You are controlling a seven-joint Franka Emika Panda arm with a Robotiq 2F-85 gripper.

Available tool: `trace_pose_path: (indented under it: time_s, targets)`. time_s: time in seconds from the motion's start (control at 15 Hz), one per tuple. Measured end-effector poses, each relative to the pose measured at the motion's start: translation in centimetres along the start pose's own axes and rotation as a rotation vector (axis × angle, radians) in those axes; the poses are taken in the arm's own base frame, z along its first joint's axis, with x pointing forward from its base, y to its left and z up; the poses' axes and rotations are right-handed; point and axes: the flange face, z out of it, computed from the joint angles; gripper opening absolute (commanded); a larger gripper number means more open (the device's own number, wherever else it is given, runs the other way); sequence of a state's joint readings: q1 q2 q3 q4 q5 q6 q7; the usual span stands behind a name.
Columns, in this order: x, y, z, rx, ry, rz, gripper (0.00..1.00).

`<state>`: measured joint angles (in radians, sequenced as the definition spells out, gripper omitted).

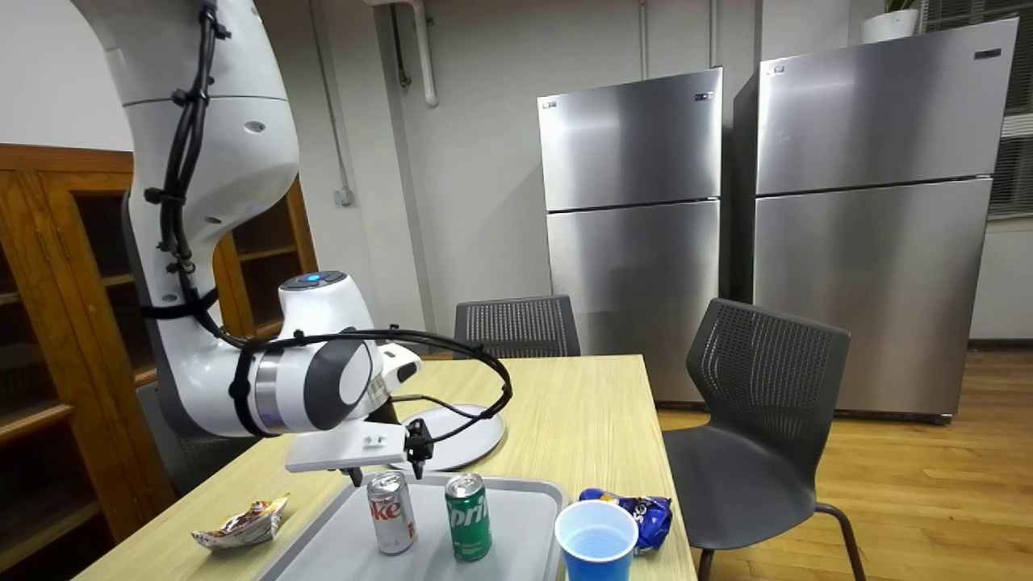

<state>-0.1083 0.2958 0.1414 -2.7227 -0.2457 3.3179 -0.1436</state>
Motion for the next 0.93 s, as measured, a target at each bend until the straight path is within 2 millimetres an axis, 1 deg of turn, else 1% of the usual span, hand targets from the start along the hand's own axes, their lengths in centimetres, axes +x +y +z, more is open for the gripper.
trace_pose_path:
  time_s: [0.2,0.47,0.67,0.93]
  targets:
    - [0.8,0.1,-1.3,-0.001,0.047,-0.032,1.0]
    - [1.2,0.8,-2.8,-0.015,0.082,-0.047,1.0]
    - [1.4,1.4,-4.0,-0.037,0.097,-0.035,1.0]
    - [1.6,2.6,-6.0,-0.078,0.117,0.028,1.0]
